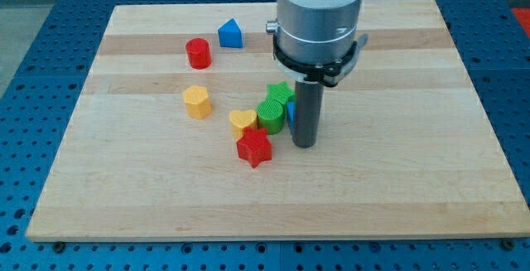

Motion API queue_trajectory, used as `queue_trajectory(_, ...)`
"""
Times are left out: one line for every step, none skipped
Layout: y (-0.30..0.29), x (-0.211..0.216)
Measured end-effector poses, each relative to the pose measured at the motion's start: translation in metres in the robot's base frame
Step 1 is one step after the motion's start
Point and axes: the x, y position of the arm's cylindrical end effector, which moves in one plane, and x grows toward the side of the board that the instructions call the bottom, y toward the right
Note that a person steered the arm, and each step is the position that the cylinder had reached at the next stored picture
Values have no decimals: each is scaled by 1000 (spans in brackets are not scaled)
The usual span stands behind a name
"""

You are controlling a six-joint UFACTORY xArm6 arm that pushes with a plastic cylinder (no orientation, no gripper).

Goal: Push red star into the green circle

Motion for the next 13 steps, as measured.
queue_trajectory(-11, 0)
queue_trajectory(-14, 4)
queue_trajectory(-14, 17)
queue_trajectory(-14, 36)
queue_trajectory(-29, 51)
queue_trajectory(-71, 51)
queue_trajectory(-115, 51)
queue_trajectory(-149, 45)
queue_trajectory(-165, 42)
queue_trajectory(-165, 41)
queue_trajectory(-164, 39)
queue_trajectory(-157, 39)
queue_trajectory(-146, 39)
